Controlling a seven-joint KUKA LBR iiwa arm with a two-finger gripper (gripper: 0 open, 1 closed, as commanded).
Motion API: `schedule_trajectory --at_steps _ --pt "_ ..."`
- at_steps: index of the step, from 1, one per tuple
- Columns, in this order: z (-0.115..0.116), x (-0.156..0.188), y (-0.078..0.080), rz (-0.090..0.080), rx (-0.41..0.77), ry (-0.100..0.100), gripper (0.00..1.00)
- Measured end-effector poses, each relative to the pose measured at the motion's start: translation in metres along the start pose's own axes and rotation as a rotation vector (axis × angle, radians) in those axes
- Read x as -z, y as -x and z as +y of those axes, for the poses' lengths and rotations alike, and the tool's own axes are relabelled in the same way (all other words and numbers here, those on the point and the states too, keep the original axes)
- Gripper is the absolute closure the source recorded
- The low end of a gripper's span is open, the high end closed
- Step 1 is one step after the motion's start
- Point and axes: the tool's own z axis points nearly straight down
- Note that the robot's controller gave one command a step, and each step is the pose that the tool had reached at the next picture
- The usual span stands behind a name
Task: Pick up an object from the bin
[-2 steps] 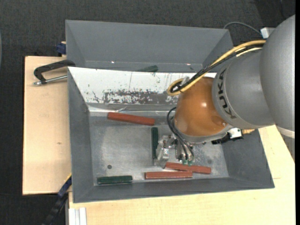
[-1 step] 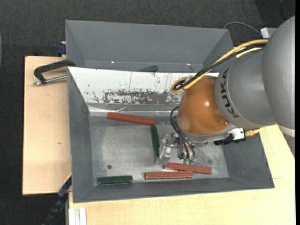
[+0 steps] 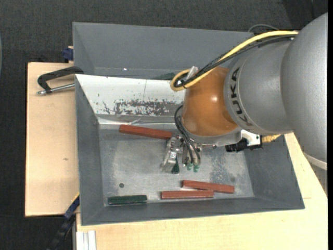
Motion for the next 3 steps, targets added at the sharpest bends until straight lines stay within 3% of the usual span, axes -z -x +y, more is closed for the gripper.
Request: schedule_trajectory --at_steps 1,2,3 --pt "0.033 0.014 -0.012 -0.002 0.044 0.005 1.0" --pt "0.002 -0.002 -0.003 0.004 -0.157 0.0 0.0" --pt "0.003 -0.002 -0.003 0.003 -0.156 0.0 0.0"
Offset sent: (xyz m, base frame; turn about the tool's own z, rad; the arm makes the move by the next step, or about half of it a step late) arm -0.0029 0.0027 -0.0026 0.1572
